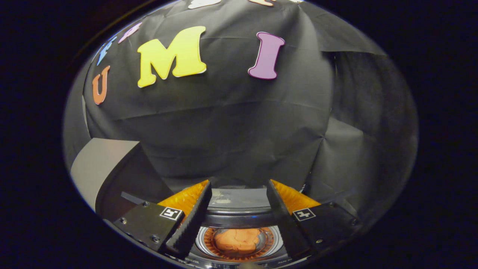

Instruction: Put the clothes into the washing machine and then close the washing machine lid.

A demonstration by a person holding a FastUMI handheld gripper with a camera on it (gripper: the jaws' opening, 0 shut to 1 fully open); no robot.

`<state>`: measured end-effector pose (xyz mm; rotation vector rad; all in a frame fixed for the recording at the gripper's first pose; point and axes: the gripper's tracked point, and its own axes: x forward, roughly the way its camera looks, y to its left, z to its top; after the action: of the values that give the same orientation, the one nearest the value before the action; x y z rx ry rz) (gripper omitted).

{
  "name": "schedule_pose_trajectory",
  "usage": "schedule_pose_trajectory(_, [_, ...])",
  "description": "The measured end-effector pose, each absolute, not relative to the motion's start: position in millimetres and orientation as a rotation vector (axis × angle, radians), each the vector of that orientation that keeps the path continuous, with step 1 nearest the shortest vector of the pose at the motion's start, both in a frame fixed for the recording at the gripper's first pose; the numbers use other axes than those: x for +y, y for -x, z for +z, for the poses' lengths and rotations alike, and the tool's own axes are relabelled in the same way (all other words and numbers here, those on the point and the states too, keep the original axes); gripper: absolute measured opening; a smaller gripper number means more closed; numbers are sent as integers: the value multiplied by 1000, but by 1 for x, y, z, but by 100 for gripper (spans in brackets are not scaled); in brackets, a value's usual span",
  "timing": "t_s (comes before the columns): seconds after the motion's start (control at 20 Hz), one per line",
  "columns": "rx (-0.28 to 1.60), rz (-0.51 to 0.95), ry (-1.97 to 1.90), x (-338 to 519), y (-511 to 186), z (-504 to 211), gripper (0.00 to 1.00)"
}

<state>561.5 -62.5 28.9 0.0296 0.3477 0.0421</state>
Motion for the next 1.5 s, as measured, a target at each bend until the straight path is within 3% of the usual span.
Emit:
schedule_pose_trajectory(0.75, [484, 47, -48, -68, -499, -47, 93])
schedule_pose_trajectory(1.5, [462, 38, -42, -79, -479, -43, 93])
